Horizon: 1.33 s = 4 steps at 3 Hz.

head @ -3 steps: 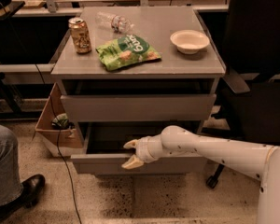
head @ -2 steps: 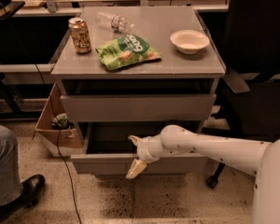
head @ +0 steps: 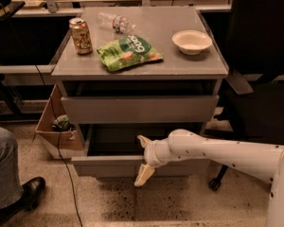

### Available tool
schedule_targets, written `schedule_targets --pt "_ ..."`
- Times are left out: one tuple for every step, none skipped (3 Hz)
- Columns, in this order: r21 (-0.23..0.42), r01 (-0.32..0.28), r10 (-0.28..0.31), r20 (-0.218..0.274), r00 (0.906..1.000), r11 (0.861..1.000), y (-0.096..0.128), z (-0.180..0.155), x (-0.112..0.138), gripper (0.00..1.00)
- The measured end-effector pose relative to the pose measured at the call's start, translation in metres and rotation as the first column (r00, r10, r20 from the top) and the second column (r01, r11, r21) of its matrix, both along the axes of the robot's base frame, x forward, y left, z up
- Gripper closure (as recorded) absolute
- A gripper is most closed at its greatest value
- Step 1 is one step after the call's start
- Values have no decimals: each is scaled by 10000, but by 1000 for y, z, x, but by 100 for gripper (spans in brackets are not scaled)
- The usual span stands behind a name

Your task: Close middle drawer

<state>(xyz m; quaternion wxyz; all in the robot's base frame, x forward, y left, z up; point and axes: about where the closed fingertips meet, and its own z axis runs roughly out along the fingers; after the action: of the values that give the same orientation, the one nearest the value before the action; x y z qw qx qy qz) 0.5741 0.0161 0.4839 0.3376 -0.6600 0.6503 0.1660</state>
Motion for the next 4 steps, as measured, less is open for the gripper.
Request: schedule_targets --pt "-219 206 -207 -67 9998 9995 -11 -2 -6 0" --pt "-436 458 -473 -338 9983 9980 -24 -17 -14 19" --pt "-617 658 -694 -581 9959 9959 -33 -34 -21 42" --pt "-695 722 -768 -656 9949 9950 -37 -39 -23 65"
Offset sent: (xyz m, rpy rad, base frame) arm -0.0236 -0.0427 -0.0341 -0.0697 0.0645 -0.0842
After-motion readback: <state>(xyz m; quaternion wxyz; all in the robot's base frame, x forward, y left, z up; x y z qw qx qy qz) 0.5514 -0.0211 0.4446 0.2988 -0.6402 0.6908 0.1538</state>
